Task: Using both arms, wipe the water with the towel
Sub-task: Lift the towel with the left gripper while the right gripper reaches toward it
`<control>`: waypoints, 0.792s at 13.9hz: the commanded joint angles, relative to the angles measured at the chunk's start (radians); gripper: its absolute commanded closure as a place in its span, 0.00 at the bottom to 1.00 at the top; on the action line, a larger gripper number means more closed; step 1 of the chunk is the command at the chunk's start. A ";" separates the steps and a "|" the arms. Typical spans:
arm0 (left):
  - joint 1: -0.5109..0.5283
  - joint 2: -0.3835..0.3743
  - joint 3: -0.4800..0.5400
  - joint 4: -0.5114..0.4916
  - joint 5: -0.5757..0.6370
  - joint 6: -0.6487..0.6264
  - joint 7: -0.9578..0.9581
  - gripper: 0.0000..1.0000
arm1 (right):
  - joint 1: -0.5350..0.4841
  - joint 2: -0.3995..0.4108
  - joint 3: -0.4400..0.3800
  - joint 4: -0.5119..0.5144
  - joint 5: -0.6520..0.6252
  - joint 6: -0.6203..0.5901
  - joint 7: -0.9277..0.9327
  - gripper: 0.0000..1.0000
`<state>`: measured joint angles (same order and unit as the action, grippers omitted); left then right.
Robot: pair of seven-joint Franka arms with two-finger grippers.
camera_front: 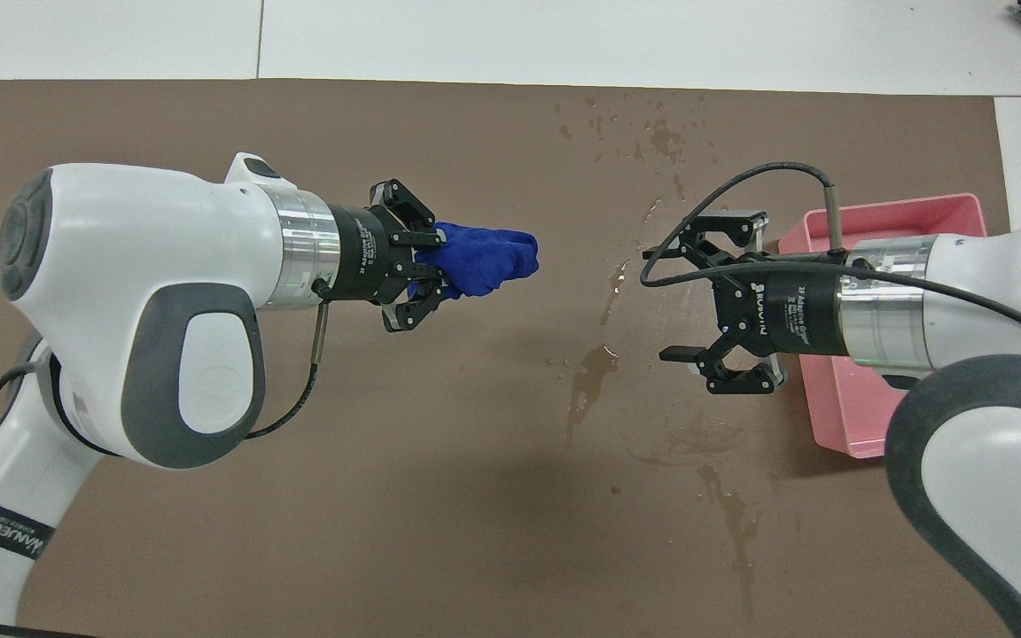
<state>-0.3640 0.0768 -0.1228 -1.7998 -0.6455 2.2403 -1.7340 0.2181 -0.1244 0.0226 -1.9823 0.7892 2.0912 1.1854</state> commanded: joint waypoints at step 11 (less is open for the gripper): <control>-0.019 -0.103 -0.127 -0.007 -0.029 -0.022 -0.142 1.00 | 0.237 0.088 -0.001 -0.052 0.067 0.362 0.106 0.68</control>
<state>-0.3722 0.0026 -0.2406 -1.7989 -0.6513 2.2357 -1.8568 0.4438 -0.0395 0.0249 -2.0268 0.8356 2.4358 1.3304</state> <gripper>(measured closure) 0.806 0.022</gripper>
